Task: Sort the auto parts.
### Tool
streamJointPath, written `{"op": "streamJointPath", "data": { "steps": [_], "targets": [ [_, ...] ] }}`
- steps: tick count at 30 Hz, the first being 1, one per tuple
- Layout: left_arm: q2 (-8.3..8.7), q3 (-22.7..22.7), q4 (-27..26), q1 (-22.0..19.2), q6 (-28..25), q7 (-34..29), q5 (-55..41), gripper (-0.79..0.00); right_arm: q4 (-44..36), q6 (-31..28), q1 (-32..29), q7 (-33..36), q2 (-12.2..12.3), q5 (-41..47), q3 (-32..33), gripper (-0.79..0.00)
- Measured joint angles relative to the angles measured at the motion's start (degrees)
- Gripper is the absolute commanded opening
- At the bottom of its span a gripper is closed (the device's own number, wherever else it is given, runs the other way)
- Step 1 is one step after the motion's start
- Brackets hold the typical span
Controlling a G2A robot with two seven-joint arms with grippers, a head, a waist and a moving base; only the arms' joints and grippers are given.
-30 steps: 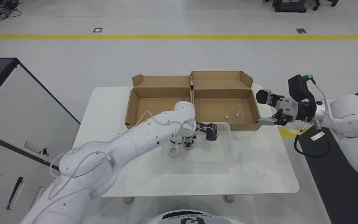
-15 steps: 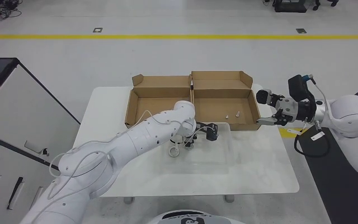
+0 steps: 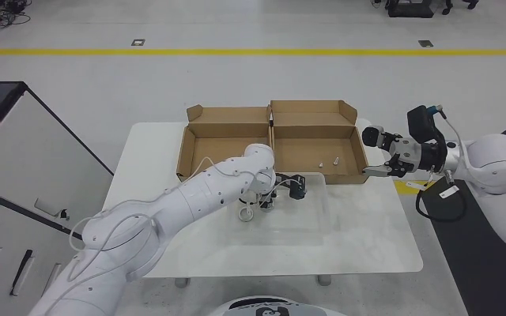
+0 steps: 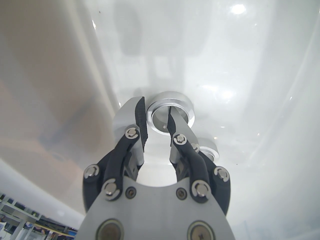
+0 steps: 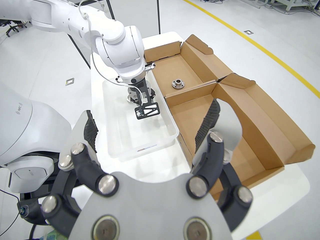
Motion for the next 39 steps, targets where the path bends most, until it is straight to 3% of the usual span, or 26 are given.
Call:
{"op": "streamJointPath", "data": {
  "steps": [11, 17, 23, 29, 35, 39],
  "targets": [
    [-0.36, 0.0, 0.4, -1.2, 2.5, -2.5, -2.2, -0.785, 0.0, 0.0, 0.0, 0.0, 0.0, 0.0, 0.0, 0.000],
    [1.48, 0.0, -4.4, -3.7, 5.3, -5.3, -8.4, -0.785, 0.0, 0.0, 0.0, 0.0, 0.0, 0.0, 0.0, 0.000],
    [5.88, 0.0, -14.4, -6.9, 9.5, -9.5, -15.9, -0.785, 0.0, 0.0, 0.0, 0.0, 0.0, 0.0, 0.0, 0.000],
    [12.33, -2.5, -24.6, -9.7, 11.3, -11.3, -22.1, -0.785, 0.0, 0.0, 0.0, 0.0, 0.0, 0.0, 0.0, 0.000],
    [19.47, -11.3, -31.3, -5.7, 9.2, -7.8, -23.2, -0.785, 0.0, 0.0, 0.0, 0.0, 0.0, 0.0, 0.0, 0.000],
    [24.12, -19.8, -34.1, -0.1, 3.5, -1.0, -25.8, -0.785, 0.0, 0.0, 0.0, 0.0, 0.0, 0.0, 0.0, 0.000]
  ]
}}
